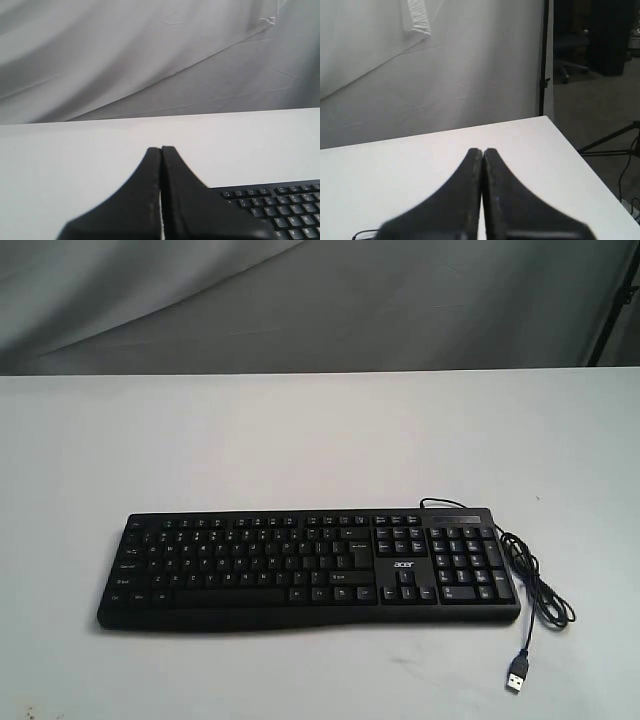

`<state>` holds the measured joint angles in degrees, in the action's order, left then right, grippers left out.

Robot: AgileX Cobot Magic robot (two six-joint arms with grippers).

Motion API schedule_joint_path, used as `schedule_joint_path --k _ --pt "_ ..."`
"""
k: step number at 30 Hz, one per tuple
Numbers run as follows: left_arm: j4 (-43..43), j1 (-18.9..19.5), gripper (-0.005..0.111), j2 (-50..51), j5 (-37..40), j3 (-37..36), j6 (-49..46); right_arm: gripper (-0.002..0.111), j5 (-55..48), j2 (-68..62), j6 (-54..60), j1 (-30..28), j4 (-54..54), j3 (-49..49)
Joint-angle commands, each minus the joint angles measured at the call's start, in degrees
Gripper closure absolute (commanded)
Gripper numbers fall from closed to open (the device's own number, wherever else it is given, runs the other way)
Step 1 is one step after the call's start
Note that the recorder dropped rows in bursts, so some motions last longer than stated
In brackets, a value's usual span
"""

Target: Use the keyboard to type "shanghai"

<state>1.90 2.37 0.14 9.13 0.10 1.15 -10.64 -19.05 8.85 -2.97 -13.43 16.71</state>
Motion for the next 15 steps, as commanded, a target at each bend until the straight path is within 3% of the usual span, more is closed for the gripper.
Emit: schedule_joint_path --k 1,15 --pt "0.0 -0.37 0.107 -0.14 -0.34 -0.1 0.15 0.108 0.69 5.7 -0.11 -0.44 -0.17 -5.44" --pt "0.0 -0.37 0.107 -0.14 -0.34 -0.1 0.15 0.108 -2.07 12.26 -9.3 -0.44 -0.28 -7.51"
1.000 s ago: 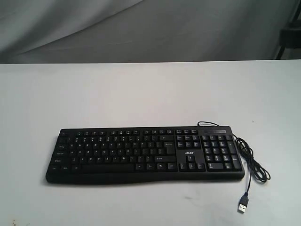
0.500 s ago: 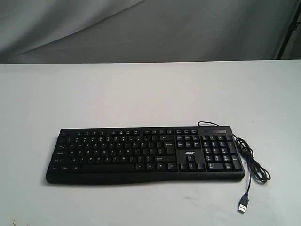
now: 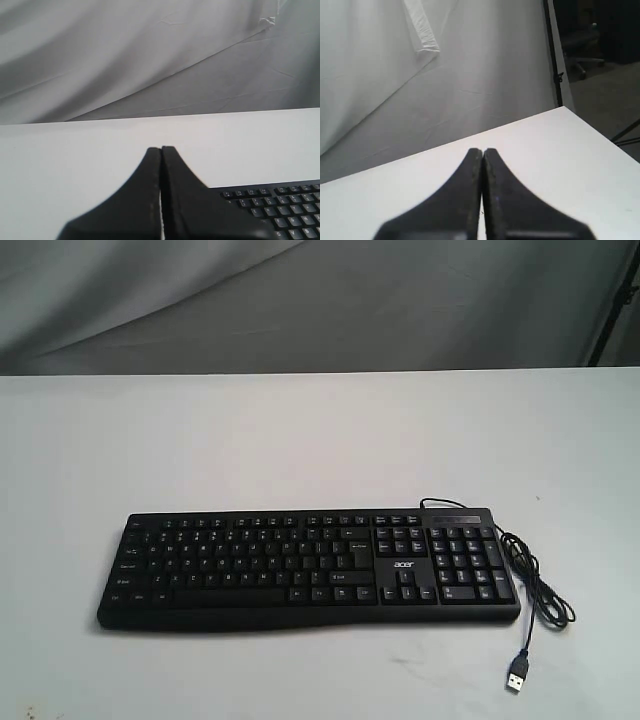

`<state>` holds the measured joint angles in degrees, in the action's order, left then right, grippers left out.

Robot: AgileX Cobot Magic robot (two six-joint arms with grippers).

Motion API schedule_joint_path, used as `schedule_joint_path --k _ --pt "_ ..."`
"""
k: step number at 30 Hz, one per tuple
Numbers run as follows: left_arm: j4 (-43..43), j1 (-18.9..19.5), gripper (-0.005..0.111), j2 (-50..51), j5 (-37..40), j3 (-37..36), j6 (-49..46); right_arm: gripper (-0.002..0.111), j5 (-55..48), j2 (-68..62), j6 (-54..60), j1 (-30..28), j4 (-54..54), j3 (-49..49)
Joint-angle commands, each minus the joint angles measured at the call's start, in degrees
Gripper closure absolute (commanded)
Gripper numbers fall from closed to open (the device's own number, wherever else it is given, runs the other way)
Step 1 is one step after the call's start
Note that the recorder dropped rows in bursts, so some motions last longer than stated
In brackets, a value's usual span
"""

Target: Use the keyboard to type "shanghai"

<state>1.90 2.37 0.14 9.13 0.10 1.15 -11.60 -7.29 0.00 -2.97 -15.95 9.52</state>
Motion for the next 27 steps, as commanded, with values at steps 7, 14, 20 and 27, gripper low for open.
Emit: schedule_joint_path --k 7,14,20,27 --pt "0.0 -0.37 0.107 -0.14 -0.34 -0.1 0.15 0.108 5.64 4.58 -0.45 -0.44 11.77 -9.52" --pt "0.0 -0.37 0.107 -0.14 -0.34 -0.1 0.15 0.108 -1.45 5.12 -0.43 -0.44 14.48 -9.52" --pt "0.0 -0.37 0.107 -0.14 -0.34 -0.1 0.15 0.108 -6.16 5.12 -0.43 -0.52 14.72 -9.52" --pt "0.0 -0.37 0.107 -0.14 -0.34 -0.1 0.15 0.108 -6.44 5.12 -0.43 -0.42 14.72 -9.52"
